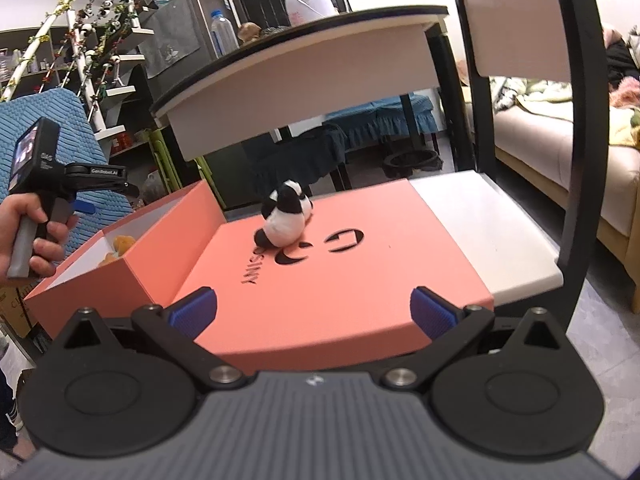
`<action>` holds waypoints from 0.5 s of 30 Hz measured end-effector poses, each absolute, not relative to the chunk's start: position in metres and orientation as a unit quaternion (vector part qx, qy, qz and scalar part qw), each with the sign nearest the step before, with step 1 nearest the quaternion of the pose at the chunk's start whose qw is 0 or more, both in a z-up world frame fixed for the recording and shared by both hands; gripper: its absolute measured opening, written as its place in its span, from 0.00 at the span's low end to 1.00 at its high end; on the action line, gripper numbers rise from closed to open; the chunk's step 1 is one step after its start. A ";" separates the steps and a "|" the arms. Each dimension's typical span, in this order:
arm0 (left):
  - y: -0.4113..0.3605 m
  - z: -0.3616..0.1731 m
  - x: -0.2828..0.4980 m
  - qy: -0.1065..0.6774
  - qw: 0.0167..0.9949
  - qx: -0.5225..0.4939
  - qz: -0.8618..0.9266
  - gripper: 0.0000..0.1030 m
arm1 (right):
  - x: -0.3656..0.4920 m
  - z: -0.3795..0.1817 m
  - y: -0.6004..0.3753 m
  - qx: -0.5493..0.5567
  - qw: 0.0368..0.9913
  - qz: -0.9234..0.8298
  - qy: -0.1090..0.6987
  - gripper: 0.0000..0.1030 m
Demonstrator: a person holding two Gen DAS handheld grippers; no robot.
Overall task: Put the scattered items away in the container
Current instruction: 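Lift the left gripper out of the box and back away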
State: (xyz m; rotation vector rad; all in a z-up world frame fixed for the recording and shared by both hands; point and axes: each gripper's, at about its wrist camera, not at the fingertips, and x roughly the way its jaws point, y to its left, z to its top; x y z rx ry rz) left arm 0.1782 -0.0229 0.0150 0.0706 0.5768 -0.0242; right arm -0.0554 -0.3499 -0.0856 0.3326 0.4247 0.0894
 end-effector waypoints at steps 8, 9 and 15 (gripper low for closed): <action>-0.026 0.027 0.124 0.232 0.972 0.027 -0.023 0.99 | -0.055 -0.067 -0.342 0.153 0.969 0.052 0.188 1.00; -0.027 0.027 0.118 0.227 0.973 0.029 -0.022 1.00 | -0.054 -0.065 -0.342 0.152 0.969 0.054 0.186 1.00; -0.034 0.023 0.083 0.208 0.977 0.033 -0.029 1.00 | -0.050 -0.059 -0.337 0.145 0.972 0.058 0.176 1.00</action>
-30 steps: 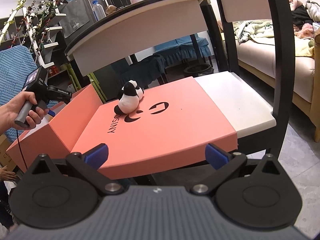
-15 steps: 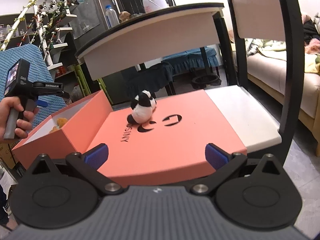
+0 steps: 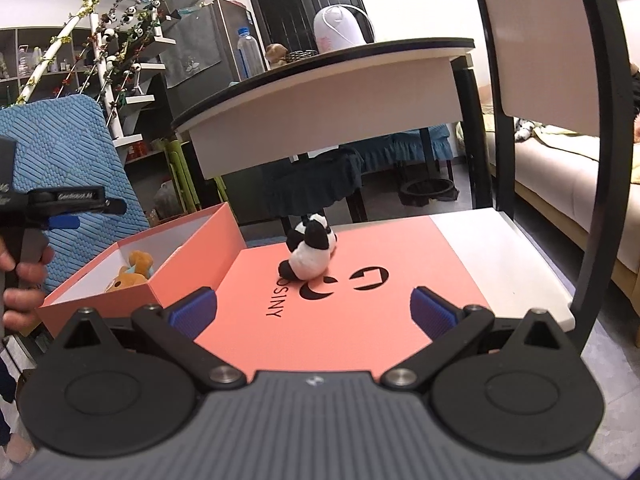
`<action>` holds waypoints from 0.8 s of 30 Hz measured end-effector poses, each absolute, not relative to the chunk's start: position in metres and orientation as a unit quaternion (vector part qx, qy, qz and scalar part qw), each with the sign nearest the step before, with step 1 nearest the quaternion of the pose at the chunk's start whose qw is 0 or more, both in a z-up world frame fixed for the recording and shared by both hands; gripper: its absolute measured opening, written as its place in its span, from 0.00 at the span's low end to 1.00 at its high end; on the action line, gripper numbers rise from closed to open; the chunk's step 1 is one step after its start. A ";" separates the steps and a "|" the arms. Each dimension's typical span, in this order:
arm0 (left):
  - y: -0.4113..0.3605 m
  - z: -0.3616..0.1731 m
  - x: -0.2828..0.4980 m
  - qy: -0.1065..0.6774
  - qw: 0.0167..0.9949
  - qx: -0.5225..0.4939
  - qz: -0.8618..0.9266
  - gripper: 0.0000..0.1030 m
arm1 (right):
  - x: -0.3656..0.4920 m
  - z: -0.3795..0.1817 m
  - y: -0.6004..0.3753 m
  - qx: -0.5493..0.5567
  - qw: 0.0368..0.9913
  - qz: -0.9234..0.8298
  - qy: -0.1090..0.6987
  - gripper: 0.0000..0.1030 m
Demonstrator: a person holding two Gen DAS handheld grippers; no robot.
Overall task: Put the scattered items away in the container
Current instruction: 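Lift the left gripper out of the box and back away, then grasp the black-and-white panda plush with the right gripper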
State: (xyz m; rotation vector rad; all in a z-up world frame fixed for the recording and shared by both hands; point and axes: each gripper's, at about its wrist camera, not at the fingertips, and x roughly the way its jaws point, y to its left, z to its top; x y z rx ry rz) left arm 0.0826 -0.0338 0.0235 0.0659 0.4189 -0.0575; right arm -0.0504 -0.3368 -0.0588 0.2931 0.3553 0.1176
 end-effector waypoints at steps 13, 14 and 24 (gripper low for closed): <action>-0.050 0.006 0.026 0.179 0.982 0.035 -0.051 1.00 | -0.043 -0.050 -0.331 0.141 0.977 0.059 0.151 1.00; -0.049 0.004 0.022 0.180 0.982 0.033 -0.054 1.00 | -0.042 -0.050 -0.330 0.140 0.977 0.060 0.151 1.00; -0.039 -0.005 0.021 0.193 0.979 0.016 -0.057 1.00 | -0.037 -0.053 -0.329 0.139 0.977 0.058 0.152 1.00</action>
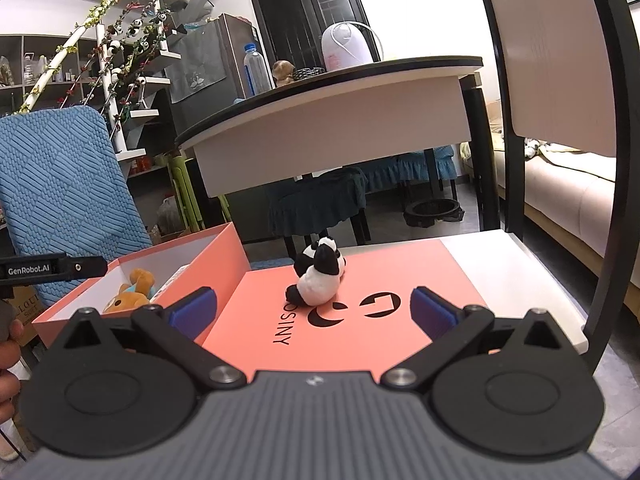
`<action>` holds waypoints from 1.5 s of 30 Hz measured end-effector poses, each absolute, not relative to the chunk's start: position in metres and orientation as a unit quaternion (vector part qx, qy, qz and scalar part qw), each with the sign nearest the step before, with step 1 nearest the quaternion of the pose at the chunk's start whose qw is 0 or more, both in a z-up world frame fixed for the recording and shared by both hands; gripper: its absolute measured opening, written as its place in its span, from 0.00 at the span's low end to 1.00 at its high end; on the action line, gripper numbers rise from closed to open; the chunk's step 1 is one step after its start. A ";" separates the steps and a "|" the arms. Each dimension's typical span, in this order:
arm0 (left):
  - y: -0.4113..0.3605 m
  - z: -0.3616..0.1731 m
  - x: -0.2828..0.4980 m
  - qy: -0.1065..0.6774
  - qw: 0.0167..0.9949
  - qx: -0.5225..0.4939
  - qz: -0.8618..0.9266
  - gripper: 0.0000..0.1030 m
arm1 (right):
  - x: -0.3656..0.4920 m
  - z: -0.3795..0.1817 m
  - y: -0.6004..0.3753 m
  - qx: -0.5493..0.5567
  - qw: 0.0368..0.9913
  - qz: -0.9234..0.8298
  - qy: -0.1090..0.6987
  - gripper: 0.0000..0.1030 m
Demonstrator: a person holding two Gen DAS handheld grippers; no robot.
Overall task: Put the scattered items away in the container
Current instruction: 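Grasp the black-and-white panda plush with the right gripper, then carry the panda into the pink box and open the right gripper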
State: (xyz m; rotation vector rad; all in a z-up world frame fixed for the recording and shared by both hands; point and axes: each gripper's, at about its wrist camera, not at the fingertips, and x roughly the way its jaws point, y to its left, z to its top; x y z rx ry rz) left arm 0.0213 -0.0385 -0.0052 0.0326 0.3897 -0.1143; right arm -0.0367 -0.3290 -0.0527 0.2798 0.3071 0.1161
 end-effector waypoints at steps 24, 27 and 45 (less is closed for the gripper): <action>-0.013 -0.012 0.010 0.211 0.977 0.004 -0.028 1.00 | 0.093 -0.075 -0.331 0.147 0.962 0.080 0.215 1.00; -0.010 -0.013 0.008 0.212 0.977 0.004 -0.023 1.00 | 0.122 -0.081 -0.329 0.152 0.958 0.085 0.229 0.99; 0.006 -0.015 0.003 0.217 0.976 -0.012 -0.006 1.00 | 0.172 -0.087 -0.323 0.214 0.942 0.085 0.243 0.29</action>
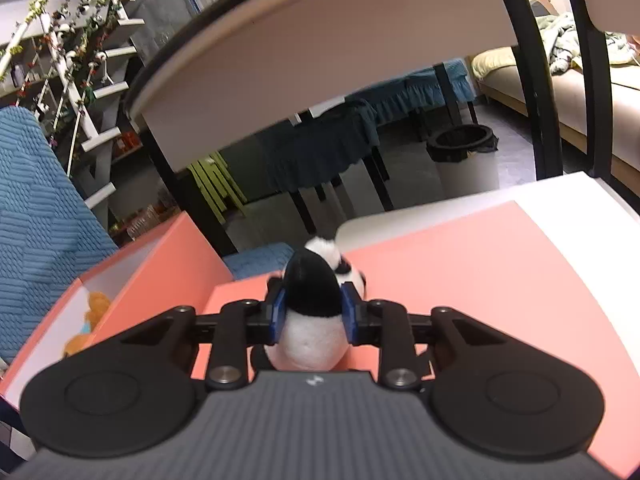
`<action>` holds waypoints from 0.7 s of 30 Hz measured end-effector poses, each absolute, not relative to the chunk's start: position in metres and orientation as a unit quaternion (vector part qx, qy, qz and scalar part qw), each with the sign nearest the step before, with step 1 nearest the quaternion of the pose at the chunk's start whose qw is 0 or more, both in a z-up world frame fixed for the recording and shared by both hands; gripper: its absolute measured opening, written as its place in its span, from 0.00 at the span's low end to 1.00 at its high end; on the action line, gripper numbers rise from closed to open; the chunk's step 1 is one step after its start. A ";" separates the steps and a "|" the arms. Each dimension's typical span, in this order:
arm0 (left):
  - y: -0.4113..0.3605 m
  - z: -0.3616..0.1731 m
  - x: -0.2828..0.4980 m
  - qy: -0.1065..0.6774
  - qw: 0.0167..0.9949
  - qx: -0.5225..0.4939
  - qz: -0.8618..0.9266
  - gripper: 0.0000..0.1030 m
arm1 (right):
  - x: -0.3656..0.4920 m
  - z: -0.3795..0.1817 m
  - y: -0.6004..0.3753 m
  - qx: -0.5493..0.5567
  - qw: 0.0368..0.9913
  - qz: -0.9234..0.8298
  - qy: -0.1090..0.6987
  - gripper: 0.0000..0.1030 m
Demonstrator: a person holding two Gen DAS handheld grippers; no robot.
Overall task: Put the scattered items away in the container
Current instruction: 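Carry the panda into the pink box and open the right gripper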
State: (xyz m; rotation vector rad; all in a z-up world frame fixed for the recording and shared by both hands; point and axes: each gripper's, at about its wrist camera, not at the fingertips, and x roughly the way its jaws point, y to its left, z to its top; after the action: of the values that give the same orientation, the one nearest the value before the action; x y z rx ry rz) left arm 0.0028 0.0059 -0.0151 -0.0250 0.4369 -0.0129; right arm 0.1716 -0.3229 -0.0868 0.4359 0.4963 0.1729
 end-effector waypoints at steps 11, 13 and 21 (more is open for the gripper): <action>0.015 -0.015 -0.008 0.210 0.977 -0.024 -0.002 1.00 | 0.162 -0.034 -0.292 0.200 0.947 0.146 0.205 0.28; 0.018 -0.015 -0.010 0.210 0.977 -0.026 0.001 1.00 | 0.161 -0.025 -0.285 0.198 0.946 0.159 0.199 0.28; 0.028 -0.017 -0.019 0.210 0.977 -0.030 0.018 1.00 | 0.165 0.005 -0.248 0.189 0.933 0.235 0.196 0.28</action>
State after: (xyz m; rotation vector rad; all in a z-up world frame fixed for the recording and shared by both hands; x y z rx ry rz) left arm -0.0194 0.0275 -0.0171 -0.0600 0.4236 0.0363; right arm 0.1646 -0.2481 0.0048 0.3861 0.4011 0.4811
